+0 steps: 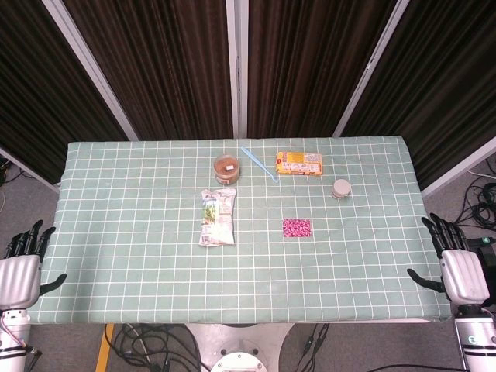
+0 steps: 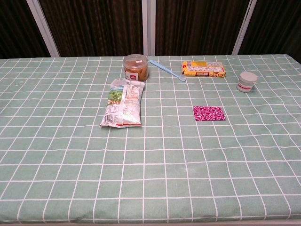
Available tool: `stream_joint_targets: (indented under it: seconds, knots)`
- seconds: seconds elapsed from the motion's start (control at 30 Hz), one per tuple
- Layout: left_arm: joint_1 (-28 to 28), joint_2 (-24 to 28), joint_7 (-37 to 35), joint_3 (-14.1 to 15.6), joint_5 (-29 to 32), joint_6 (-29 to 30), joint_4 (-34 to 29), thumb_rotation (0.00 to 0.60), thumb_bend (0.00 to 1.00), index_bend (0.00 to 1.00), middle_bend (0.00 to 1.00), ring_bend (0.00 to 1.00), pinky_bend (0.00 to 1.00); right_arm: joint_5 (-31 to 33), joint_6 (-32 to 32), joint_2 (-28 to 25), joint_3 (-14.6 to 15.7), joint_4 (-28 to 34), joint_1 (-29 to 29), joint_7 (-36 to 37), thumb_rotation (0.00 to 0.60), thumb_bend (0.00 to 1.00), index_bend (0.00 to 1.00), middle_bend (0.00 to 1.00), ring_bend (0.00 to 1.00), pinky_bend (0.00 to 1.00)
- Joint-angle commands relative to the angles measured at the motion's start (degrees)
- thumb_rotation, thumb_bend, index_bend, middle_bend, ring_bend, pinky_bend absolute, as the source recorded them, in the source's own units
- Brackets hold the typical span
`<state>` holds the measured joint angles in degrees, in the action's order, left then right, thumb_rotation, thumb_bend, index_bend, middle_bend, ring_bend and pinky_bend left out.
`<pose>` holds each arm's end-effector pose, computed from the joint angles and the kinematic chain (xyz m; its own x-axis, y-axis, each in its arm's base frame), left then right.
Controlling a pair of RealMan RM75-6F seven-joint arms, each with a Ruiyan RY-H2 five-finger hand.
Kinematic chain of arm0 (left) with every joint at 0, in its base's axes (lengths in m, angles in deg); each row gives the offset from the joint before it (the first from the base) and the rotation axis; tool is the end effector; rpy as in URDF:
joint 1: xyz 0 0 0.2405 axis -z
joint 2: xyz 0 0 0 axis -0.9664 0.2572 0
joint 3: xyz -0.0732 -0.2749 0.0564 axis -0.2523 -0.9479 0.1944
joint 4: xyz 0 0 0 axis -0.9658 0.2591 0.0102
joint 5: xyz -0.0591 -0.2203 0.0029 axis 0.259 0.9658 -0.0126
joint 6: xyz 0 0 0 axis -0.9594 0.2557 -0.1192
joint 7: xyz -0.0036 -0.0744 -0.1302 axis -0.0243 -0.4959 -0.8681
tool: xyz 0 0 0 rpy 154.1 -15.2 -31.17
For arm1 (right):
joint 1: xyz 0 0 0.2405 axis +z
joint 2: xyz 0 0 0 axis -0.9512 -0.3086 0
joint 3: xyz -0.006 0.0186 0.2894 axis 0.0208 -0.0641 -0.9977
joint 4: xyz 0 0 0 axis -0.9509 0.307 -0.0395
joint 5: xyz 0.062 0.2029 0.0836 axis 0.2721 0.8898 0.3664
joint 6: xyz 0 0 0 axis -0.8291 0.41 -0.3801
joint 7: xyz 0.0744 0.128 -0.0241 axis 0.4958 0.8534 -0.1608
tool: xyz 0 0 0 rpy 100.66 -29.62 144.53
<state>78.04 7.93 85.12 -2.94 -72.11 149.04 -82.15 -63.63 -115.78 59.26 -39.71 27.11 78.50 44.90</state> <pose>-0.3550 0.1801 0.1270 0.4841 -0.0001 0.8750 0.8672 0.1332 -0.4798 -0.3468 -0.2046 0.1602 0.2832 -0.0229 0.9588 -0.9590 -0.0214 0.2827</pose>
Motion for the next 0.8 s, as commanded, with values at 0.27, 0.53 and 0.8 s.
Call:
stream_joint_targets:
  seconds: [0.27,0.53,0.8]
  knots:
    - [-0.7,0.2,-0.9,0.3,-0.4,0.7,0.4,0.600,0.09,0.19,0.15,0.14,0.15,-0.4,0.3,-0.4,0.3,0.4,-0.1,1.1,0.600,0.05,0.00,0.00,0.00,0.00]
    - [-0.9,0.5,-1.9,0.5,-0.9,0.5,0.3,0.600,0.09,0.19,0.15,0.14,0.15,-0.3,1.4,0.0,0.6,0.4,0.2,0.8,0.598,0.06,0.00,0.00,0.00,0.00]
    - [-0.9,0.5,-3.0,0.8,-1.4,-0.1,0.1,0.600,0.09,0.19,0.15,0.14,0.15,2.7,12.7,3.4,-0.3,1.5,6.6,-3.2,0.478,0.24,0.02,0.04,0.00,0.00]
